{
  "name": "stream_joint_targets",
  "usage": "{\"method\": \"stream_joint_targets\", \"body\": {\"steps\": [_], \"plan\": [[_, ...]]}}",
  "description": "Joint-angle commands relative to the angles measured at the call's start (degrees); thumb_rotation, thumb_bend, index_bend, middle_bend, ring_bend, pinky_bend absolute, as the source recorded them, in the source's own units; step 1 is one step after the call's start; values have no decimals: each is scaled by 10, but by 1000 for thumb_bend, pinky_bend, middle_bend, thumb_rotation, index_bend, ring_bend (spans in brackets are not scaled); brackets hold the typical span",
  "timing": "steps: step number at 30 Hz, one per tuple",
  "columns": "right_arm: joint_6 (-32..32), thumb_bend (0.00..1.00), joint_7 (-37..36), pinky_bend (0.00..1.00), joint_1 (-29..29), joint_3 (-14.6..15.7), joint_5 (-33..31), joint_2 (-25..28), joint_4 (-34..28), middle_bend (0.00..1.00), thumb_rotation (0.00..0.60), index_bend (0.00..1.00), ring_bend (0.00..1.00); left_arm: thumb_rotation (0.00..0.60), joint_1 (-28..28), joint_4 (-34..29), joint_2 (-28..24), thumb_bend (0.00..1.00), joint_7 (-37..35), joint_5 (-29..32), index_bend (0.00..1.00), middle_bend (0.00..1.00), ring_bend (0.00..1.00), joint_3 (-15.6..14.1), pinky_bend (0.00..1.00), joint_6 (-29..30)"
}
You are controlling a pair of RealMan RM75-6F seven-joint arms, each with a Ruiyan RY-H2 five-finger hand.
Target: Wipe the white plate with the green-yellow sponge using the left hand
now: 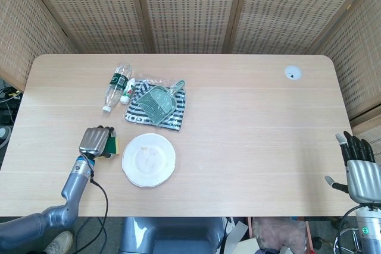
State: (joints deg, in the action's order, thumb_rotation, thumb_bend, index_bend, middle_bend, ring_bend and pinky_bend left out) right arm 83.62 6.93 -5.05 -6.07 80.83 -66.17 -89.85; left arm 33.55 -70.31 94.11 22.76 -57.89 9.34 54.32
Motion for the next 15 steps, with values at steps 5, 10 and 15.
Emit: {"method": "stream_joint_targets", "body": {"steps": [5, 10, 15], "plan": [[1, 0, 5, 0, 0, 0, 0, -1, -1, 0, 600, 0, 0, 600, -11, -52, -19, 3, -170, -92, 498, 464, 361, 27, 474, 43], [0, 0, 10, 0, -1, 0, -2, -3, -2, 0, 600, 0, 0, 600, 0, -46, -11, 3, -305, -134, 520, 478, 373, 37, 493, 24], [3, 0, 17, 0, -1, -2, -4, -4, -3, 0, 600, 0, 0, 600, 32, -17, 11, 2, -422, -140, 520, 478, 373, 53, 493, -36]]}}
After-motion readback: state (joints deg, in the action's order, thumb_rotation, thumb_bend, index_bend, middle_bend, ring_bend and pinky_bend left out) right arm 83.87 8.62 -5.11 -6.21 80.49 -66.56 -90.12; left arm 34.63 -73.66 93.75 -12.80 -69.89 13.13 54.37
